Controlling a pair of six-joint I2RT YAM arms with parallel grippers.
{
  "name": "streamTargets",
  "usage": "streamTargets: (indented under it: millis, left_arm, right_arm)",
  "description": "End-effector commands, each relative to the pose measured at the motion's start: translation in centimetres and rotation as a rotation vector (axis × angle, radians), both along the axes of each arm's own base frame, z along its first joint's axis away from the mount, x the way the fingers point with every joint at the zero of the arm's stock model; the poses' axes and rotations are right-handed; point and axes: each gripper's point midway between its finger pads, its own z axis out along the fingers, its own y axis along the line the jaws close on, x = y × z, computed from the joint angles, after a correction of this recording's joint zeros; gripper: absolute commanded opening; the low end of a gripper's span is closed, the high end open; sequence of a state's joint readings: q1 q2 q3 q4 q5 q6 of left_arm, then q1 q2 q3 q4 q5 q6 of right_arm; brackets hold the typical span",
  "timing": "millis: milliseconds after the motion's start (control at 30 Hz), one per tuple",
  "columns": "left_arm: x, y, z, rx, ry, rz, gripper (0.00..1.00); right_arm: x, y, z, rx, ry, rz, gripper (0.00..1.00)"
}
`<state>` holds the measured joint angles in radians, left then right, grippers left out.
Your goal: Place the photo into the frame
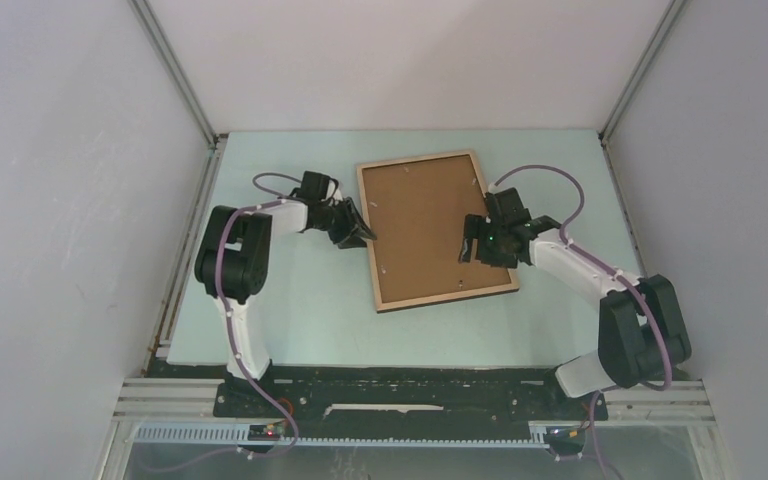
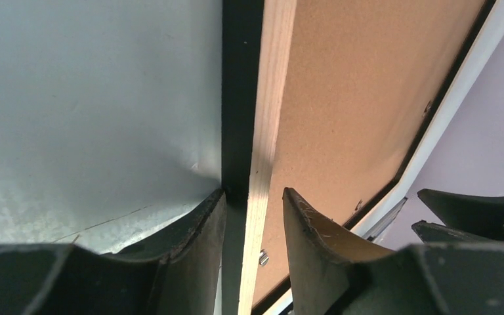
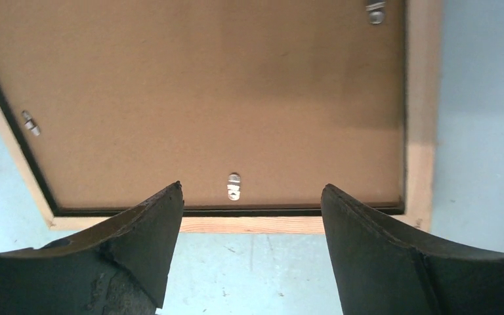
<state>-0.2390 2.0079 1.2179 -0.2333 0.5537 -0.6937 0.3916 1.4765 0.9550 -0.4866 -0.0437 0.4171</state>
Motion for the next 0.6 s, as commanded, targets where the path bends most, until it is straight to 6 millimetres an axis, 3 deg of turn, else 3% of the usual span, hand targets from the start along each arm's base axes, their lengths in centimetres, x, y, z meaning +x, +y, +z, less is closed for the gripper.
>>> streamTargets:
  millis: [0,167,333,567]
  left_arm:
    - [-0.2,0.1,1.5,-0.025,-0.008,0.042,0.46]
    - [0.0,0.1,2.5,-0.046,-0.02,0.062,0.47]
    - [0.2,0.3,3.0,-0.061,-0.023,0.077,0.49]
    - [0.4,0.4,3.4,-0.069,-0.032,0.081,0.49]
  right_arm:
    - [0.6,-3.7,1.0,-0.085,-0.019,-0.096,0.85]
    - [3.5,-6.6,1.2,-0.122,0.0,-0.141,0.83]
    - [6.5,-6.8,-0.1,-0.181,0.005,-0.134,0.79]
    - [8.8,-7.6,-2.0,-0.253,0.039,-0.148,0.7]
